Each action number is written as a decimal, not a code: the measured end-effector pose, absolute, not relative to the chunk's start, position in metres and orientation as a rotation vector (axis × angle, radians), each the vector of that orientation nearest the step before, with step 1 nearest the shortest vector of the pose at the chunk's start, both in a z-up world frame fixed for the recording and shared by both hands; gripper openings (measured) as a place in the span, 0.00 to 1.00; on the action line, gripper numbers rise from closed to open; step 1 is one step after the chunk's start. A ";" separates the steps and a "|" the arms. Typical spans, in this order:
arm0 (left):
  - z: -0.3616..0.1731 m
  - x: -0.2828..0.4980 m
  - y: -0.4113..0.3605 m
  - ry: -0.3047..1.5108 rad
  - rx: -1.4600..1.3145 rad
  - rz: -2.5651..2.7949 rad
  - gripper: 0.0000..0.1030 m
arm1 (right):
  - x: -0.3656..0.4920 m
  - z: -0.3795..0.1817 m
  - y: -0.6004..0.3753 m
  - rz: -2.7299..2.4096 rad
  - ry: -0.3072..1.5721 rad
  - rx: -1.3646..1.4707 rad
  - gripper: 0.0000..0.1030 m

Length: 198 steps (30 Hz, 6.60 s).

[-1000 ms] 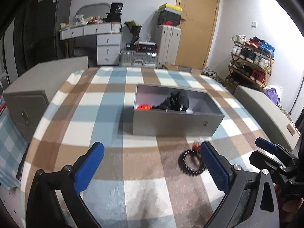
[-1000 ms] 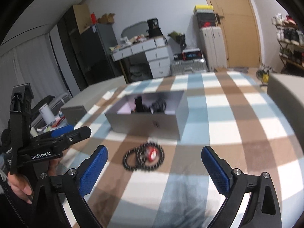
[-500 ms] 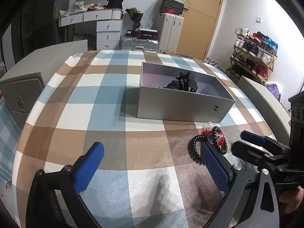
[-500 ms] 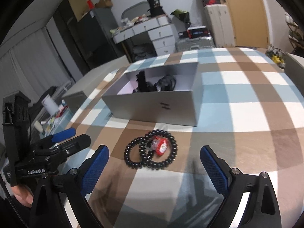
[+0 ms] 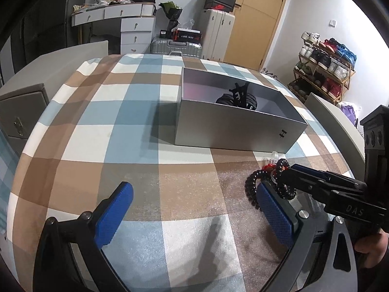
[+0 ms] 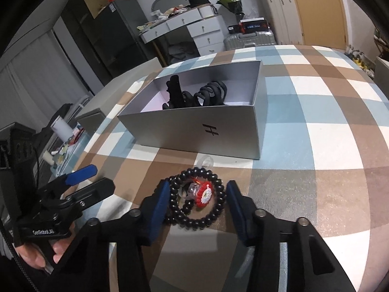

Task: Organize jewelry
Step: 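Close the right gripper on a small clear red-capped hair accessory, then close the left gripper on another clear red-capped accessory while the right gripper holds its own, then carry both red-capped accessories into the silver box and open both grippers, then withdraw both grippers from the box toward the two coil bracelets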

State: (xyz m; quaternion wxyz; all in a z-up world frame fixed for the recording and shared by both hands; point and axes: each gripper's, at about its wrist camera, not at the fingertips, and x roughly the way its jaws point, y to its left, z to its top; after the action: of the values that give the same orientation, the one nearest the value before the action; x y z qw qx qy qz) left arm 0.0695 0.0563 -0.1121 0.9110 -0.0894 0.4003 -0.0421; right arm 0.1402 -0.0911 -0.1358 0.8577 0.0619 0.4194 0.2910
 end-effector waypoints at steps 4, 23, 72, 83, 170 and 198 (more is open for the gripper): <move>-0.113 0.070 0.056 0.835 -0.190 -0.089 0.96 | 0.140 -0.134 -0.092 0.598 0.876 0.116 0.27; -0.115 0.072 0.056 0.857 -0.187 -0.084 0.96 | 0.129 -0.130 -0.070 0.574 0.846 -0.062 0.14; -0.110 0.132 -0.046 1.006 0.107 -0.384 0.13 | 0.091 -0.117 -0.174 0.597 0.761 0.185 0.13; -0.101 0.129 -0.046 0.984 0.098 -0.417 0.13 | 0.087 -0.112 -0.173 0.604 0.747 0.177 0.13; -0.059 0.160 0.049 0.831 -0.131 -0.274 0.53 | 0.183 -0.074 -0.103 0.600 0.679 0.138 0.38; -0.072 0.083 0.010 0.829 -0.098 -0.225 0.79 | 0.092 -0.100 -0.131 0.595 0.723 0.040 0.69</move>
State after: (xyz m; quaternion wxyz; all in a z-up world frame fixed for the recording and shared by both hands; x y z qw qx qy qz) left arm 0.0829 0.0096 -0.0719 0.9080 -0.0477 0.4017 -0.1092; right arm 0.0919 -0.1312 -0.1000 0.8921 0.0194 0.3486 0.2868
